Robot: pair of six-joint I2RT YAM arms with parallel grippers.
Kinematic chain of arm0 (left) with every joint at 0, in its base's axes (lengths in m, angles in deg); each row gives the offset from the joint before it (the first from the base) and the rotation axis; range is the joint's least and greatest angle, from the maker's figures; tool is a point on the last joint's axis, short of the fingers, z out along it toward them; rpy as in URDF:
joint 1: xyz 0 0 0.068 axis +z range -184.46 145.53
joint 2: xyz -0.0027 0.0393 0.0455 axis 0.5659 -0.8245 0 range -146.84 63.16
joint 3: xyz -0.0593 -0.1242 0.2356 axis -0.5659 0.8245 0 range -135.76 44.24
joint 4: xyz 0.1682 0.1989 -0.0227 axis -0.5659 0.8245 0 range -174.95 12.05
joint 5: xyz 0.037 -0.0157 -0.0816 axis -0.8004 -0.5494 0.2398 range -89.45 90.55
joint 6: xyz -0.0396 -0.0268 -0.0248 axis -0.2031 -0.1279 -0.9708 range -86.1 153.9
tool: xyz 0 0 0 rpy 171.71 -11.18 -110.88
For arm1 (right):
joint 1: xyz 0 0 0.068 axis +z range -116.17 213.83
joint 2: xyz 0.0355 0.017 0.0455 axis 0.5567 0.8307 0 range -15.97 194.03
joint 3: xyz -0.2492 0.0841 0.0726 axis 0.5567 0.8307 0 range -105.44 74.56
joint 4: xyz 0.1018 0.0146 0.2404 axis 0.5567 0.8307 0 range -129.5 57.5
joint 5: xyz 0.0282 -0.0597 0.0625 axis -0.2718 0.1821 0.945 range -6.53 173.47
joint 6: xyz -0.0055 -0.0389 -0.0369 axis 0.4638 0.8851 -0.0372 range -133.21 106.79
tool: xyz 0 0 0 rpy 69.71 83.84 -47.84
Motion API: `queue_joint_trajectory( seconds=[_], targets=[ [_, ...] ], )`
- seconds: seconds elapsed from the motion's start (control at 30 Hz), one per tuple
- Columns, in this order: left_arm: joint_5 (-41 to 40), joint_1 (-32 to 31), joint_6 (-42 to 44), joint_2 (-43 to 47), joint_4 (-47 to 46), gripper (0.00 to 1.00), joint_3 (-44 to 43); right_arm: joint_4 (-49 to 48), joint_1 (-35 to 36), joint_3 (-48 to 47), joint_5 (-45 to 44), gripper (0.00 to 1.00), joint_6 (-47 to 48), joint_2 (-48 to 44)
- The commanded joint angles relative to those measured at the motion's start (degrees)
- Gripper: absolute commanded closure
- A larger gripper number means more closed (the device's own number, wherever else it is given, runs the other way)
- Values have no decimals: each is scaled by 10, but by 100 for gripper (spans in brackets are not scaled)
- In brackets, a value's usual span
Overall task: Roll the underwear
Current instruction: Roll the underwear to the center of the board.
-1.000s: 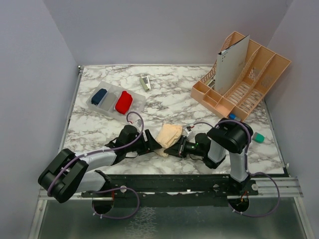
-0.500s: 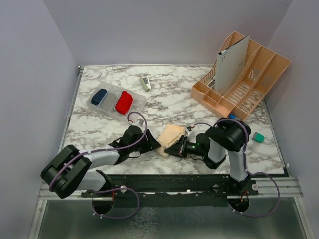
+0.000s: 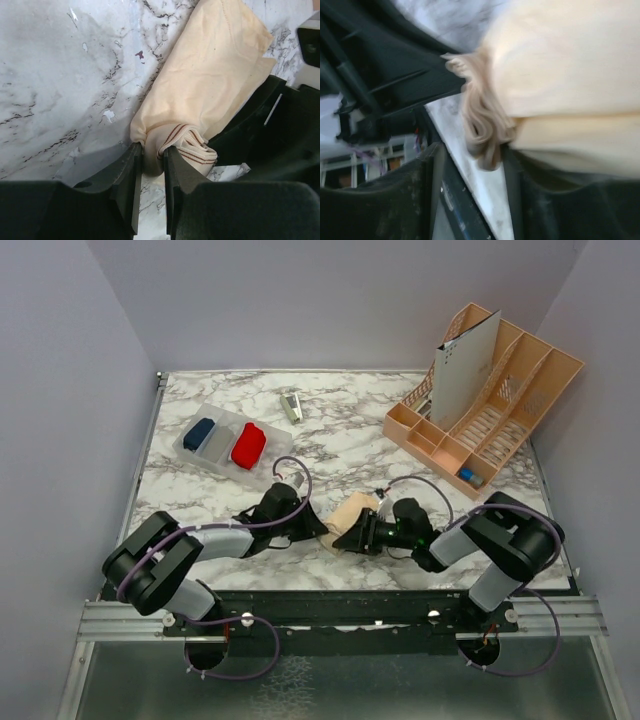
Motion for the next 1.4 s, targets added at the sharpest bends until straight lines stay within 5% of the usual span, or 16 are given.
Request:
queue_joint_trajectory(
  seconds=[0.0,0.43,1.13,1.37],
  targets=[
    [-17,-3,61,-27,141,76,-2,219,3,-14,-32,37,108,-63],
    [-12,-6,50,10,181,76,-26,511,3,-108,-162,37,332,-313],
    [-10,-12,15,29,190,75,-27,421,49,-198,-81,47,332,-121],
    [-12,-13,12,38,190,75,-28,396,56,-197,-58,61,322,-79]
  ],
)
